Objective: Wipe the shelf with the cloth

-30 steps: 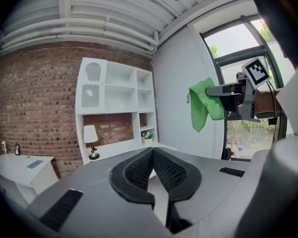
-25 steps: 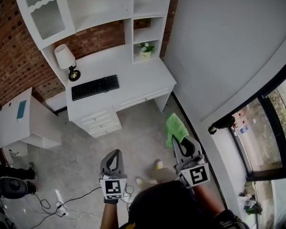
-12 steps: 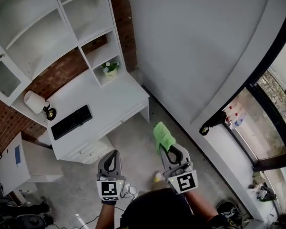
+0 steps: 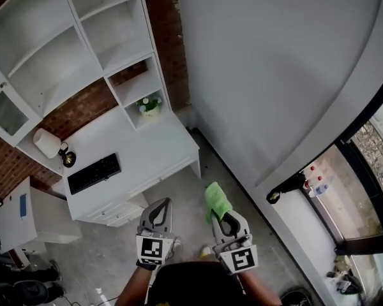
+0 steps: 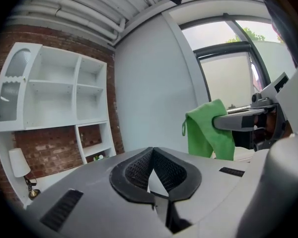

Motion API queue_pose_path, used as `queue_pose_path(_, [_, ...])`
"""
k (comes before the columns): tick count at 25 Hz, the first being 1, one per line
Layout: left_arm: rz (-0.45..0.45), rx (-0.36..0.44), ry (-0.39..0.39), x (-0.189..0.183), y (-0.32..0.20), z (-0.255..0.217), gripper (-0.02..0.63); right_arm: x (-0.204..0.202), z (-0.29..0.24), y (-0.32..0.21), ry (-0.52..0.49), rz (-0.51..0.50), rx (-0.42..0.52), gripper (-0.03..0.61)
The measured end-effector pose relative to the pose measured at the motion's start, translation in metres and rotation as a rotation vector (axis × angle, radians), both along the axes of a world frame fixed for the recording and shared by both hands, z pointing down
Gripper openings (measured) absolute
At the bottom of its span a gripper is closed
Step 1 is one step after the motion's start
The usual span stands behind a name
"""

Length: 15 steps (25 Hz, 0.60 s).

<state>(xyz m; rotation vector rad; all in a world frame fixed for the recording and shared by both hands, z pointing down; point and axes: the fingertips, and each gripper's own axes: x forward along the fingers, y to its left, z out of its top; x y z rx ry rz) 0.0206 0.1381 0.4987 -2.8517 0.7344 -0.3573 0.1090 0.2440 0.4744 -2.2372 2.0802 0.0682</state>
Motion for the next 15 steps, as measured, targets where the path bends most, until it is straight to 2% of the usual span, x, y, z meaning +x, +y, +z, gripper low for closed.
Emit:
queue_pose_path(3, [-0.024,0.004,0.006,0.001,-0.017,0.002,0.017,-0.006,0.006,-0.021,-0.001,-0.051,-0.016,0.072])
queue_pose_path(7, [-0.058,-0.026,0.018,0.001,-0.051,0.009,0.017,-0.028,0.014,-0.056,0.073,-0.162,-0.064,0.072])
queue_pose_path(9, [-0.068,-0.023,0.029,-0.002,-0.073,0.011,0.017,-0.038,0.009,-0.078,0.087,-0.194,-0.041,0.072])
queue_pose_path(11, [-0.083,-0.024,0.033,-0.006,-0.099,0.014,0.017,-0.040,0.004,-0.101,0.102,-0.197,-0.027,0.072])
queue_pose_path(15, [-0.131,-0.050,0.064,-0.013,-0.159,0.009,0.017,-0.027,0.001,-0.145,0.082,-0.172,-0.108,0.072])
